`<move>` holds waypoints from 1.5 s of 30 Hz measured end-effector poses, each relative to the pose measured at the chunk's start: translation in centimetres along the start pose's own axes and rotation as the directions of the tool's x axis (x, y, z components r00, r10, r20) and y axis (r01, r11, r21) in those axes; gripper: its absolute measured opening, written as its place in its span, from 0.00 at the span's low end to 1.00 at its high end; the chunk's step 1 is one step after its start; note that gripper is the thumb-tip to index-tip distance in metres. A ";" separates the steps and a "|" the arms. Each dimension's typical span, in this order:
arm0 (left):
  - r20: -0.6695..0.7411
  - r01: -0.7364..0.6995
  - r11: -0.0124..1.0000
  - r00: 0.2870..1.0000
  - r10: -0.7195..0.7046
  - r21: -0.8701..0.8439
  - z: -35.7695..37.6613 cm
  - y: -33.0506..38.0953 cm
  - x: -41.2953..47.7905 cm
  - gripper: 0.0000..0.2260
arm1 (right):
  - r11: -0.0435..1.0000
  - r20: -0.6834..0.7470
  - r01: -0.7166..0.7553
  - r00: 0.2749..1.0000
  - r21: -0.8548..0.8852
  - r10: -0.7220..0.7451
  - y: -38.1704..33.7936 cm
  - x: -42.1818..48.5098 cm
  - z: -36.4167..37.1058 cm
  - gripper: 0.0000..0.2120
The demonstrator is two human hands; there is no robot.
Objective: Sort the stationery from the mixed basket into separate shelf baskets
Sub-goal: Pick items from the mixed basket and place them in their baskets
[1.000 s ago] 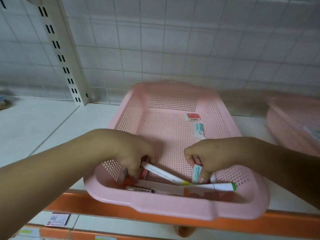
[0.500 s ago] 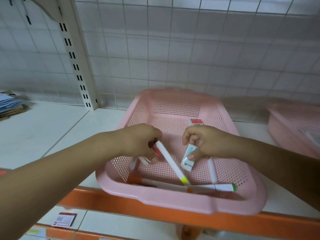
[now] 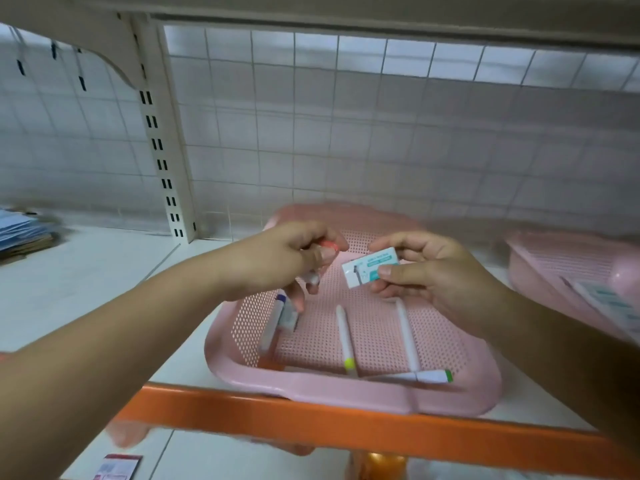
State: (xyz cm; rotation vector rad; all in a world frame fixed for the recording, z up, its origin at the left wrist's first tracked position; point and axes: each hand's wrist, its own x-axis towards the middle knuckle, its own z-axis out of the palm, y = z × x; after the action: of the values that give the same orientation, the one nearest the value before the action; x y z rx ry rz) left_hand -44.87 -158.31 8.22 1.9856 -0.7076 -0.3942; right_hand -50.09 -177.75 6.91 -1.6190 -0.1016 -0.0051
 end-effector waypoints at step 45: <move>0.323 -0.252 0.892 0.937 0.129 0.375 28.9 15.1 14.6 0.12 | 0.934 -0.368 -0.253 0.918 -0.250 0.150 0.2 -13.1 -33.3 0.10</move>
State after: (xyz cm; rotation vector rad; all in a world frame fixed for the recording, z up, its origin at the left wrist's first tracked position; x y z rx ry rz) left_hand -53.86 -192.88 7.47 2.2449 -1.2529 -0.4494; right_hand -61.16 -211.73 7.59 -1.8955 0.3563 -0.1481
